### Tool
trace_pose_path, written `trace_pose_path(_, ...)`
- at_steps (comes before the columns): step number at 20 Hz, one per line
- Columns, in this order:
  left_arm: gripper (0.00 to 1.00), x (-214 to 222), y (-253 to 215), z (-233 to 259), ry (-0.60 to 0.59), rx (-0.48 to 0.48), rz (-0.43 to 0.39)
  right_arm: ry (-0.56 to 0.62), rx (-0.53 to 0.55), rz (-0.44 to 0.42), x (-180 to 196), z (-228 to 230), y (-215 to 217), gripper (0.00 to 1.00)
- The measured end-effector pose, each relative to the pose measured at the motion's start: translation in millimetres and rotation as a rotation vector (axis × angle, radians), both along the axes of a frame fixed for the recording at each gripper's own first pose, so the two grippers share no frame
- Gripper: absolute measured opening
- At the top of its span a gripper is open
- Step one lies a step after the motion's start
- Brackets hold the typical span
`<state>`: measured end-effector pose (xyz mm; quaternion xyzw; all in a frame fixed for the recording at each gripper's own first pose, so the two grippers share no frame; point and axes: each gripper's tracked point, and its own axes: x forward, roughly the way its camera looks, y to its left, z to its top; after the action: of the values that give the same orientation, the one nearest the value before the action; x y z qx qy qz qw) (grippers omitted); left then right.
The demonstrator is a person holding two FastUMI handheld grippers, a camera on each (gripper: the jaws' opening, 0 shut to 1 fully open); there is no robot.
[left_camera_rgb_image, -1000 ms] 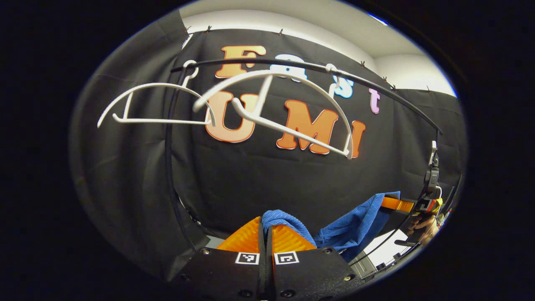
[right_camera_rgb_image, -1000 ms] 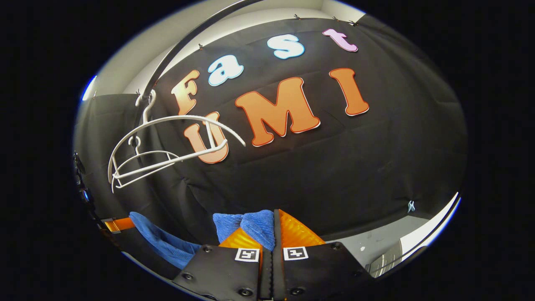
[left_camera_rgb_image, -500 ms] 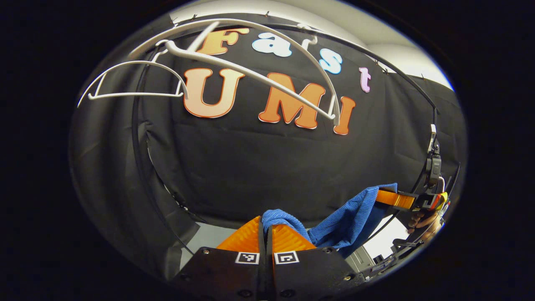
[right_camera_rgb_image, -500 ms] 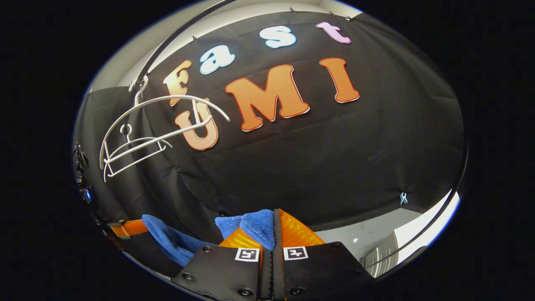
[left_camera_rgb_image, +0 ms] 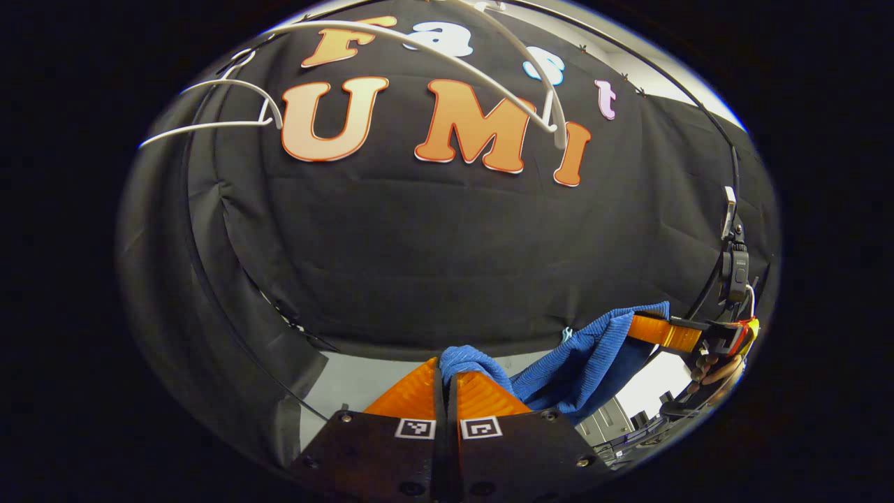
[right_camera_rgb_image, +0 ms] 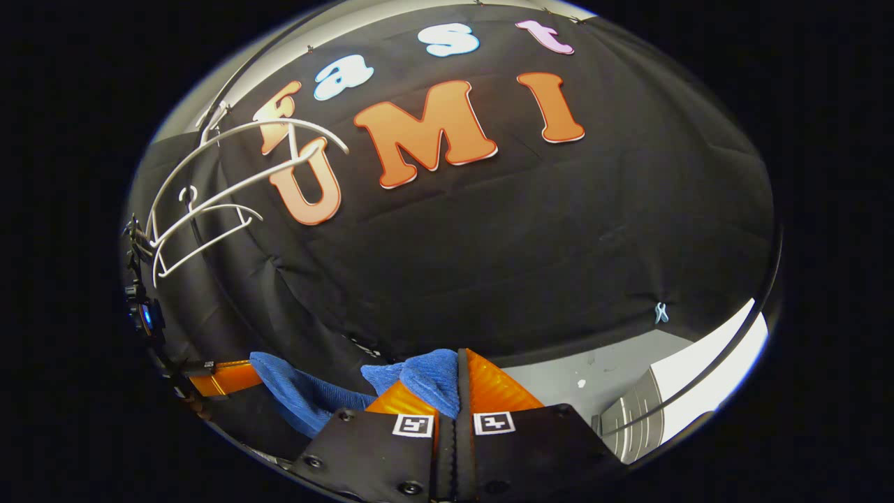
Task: Grasp the clothes on the hanger with both hands and then place them into the laundry hamper below.
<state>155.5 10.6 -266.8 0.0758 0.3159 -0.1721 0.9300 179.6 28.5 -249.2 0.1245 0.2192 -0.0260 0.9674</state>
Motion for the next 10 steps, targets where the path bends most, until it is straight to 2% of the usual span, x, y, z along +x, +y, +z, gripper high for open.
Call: trace_pose_path(10,0.00,13.6,5.8,-80.7,0.188,0.062,-0.012,0.182,-0.009,-0.064,-3.1,-85.6,-11.1,0.08)
